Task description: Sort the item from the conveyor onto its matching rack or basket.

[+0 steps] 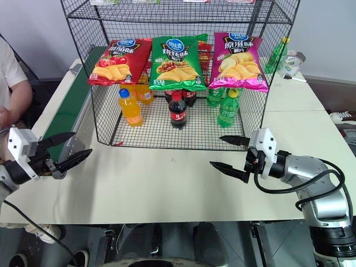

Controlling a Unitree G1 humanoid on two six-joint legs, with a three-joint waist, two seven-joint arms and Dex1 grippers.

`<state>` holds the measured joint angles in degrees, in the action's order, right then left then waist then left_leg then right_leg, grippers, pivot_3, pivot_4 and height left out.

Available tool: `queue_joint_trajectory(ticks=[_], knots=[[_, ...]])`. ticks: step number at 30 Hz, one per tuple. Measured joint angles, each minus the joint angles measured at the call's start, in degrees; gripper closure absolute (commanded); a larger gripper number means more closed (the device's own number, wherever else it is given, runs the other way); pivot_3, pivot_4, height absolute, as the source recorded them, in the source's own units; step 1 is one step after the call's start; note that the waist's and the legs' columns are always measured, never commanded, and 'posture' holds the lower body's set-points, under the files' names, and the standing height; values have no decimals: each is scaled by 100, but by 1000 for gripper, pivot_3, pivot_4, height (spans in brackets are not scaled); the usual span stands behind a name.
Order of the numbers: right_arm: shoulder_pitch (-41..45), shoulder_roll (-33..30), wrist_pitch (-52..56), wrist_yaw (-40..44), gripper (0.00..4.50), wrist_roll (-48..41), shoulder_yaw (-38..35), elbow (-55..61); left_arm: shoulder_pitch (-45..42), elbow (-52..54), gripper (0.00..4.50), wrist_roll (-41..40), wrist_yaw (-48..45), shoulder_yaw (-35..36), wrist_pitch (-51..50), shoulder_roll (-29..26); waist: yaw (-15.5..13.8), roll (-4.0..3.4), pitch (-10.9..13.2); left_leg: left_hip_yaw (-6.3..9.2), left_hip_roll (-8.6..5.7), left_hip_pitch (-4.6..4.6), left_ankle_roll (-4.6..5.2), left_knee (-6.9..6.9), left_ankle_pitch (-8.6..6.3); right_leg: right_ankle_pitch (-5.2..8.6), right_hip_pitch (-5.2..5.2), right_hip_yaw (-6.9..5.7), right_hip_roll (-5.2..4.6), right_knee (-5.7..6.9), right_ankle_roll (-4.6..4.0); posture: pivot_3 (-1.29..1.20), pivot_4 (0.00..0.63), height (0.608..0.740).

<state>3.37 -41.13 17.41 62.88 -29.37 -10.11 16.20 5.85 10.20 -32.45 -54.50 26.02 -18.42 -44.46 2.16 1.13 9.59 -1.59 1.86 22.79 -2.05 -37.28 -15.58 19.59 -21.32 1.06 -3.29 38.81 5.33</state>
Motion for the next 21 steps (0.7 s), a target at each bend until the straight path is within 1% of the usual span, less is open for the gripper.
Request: queue_joint_trajectory(ticks=[10, 21], knots=[[50, -5, -263, 25, 148, 177, 55, -322, 8, 2, 0, 77, 96, -42, -58, 8, -6, 0, 0, 0, 0, -1, 0, 0, 0, 0, 1, 1, -1, 0, 0, 0, 150, 739], [124, -8, -411, 40, 148, 255, 158, -344, 9, -19, 0, 198, 84, -53, -51, 6, -9, 0, 0, -1, 0, -2, 0, 0, 0, 0, 2, 0, -1, 0, 0, 0, 150, 739]])
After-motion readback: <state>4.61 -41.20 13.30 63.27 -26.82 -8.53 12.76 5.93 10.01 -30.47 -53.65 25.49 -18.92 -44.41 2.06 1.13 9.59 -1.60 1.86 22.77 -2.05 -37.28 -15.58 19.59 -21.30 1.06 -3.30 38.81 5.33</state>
